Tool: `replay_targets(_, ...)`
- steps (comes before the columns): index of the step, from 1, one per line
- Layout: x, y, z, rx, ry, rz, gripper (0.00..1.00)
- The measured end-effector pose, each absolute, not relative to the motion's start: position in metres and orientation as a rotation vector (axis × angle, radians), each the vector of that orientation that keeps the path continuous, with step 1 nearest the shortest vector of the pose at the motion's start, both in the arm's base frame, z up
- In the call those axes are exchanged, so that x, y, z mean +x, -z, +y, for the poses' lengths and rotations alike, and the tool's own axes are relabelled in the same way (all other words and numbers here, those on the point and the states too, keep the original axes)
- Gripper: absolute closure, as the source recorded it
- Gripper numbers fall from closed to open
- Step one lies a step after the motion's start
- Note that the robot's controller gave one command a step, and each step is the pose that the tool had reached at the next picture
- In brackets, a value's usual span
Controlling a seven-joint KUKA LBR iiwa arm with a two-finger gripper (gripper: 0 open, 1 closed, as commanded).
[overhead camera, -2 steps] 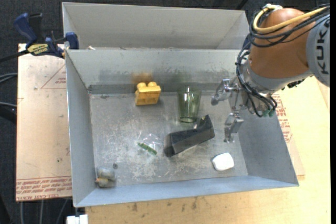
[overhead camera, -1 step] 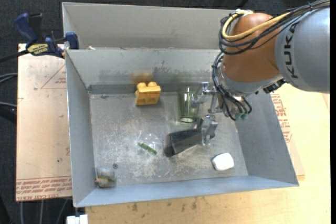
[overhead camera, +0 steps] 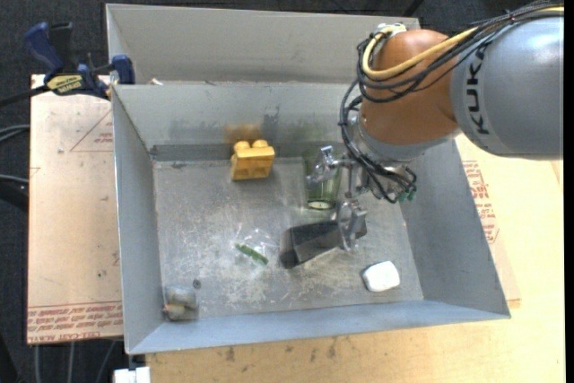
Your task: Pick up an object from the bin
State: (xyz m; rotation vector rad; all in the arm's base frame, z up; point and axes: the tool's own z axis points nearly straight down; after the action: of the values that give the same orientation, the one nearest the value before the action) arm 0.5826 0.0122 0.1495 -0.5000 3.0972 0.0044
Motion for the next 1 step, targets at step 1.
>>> replay_targets(1, 0.577, -0.1157, 0.0055, -0.863, -0.001, 3.018, 0.0)
